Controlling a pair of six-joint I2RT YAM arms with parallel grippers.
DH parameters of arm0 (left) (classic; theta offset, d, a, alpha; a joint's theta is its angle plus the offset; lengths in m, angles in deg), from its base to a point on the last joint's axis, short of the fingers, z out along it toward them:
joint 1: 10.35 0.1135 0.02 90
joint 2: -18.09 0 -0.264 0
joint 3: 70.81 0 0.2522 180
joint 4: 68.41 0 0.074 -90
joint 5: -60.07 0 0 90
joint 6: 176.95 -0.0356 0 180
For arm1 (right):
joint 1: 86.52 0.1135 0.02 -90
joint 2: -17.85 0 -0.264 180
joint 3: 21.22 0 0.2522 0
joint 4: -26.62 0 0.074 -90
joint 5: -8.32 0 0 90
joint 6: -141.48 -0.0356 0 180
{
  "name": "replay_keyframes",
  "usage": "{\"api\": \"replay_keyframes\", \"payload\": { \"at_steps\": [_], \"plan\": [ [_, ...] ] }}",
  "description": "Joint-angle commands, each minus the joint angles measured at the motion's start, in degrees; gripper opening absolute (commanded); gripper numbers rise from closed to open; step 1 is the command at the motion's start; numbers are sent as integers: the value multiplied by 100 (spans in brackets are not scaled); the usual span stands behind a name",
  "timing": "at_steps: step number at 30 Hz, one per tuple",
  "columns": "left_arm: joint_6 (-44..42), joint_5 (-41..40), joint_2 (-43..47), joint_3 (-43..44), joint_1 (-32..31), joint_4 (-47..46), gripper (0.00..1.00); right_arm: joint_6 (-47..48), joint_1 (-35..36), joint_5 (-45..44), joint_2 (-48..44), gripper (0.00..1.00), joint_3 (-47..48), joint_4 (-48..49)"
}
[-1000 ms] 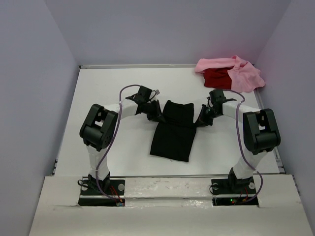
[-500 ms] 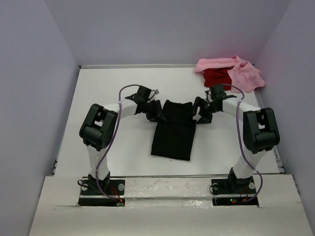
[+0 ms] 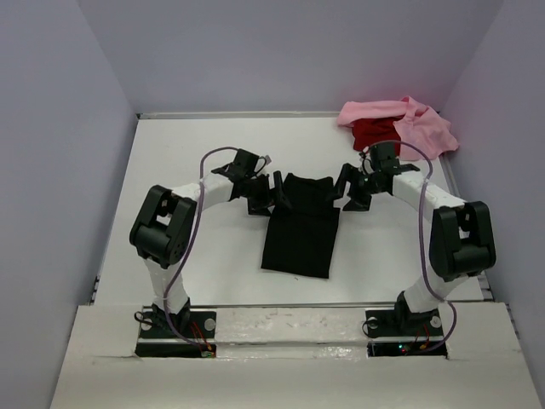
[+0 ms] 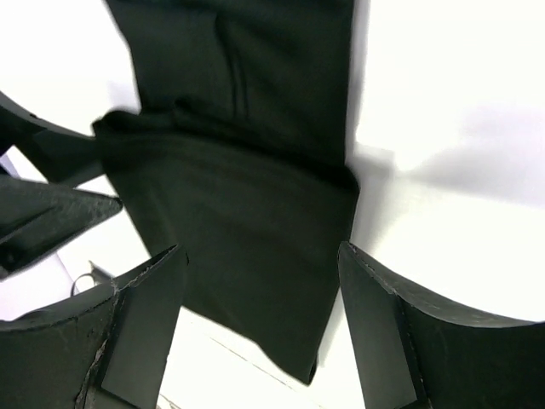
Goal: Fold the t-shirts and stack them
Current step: Fold the tshirt
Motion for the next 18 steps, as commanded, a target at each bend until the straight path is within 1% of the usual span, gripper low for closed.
{"api": "replay_keyframes", "payload": {
  "at_steps": [1, 5, 7, 8, 10, 12, 14, 16, 18],
  "plan": [
    [-74, -244, 711, -285, 30, 436, 91, 10, 17, -17, -808, 76, -442, -442],
    [-136, -429, 1280, -716, 153, 665, 93, -69, -44, 97, -1494, 76, -1067, -715],
    [-57, -228, 1458, -944, 189, 648, 95, -296, -44, 403, -1844, 76, -1392, -733],
    [-13, -114, 1519, -1206, 197, 639, 95, -394, -44, 710, -1942, 76, -1550, -724],
    [171, 123, 1739, -1515, 154, 569, 95, -569, -44, 923, -2162, 76, -1998, -689],
    [268, 143, 2010, -1937, 57, 472, 94, -754, -44, 1020, -2470, 75, -2305, -619],
    [400, 125, 2187, -2289, -109, 411, 95, -982, -44, 1299, -2593, 75, -2552, -391],
    [549, 116, 2223, -2569, -241, 340, 95, -1290, -44, 1494, -2672, 74, -3061, 48],
    [629, 73, 2223, -2738, -434, 208, 95, -1422, -44, 1521, -2883, 72, -3378, 251]
  ]
}}
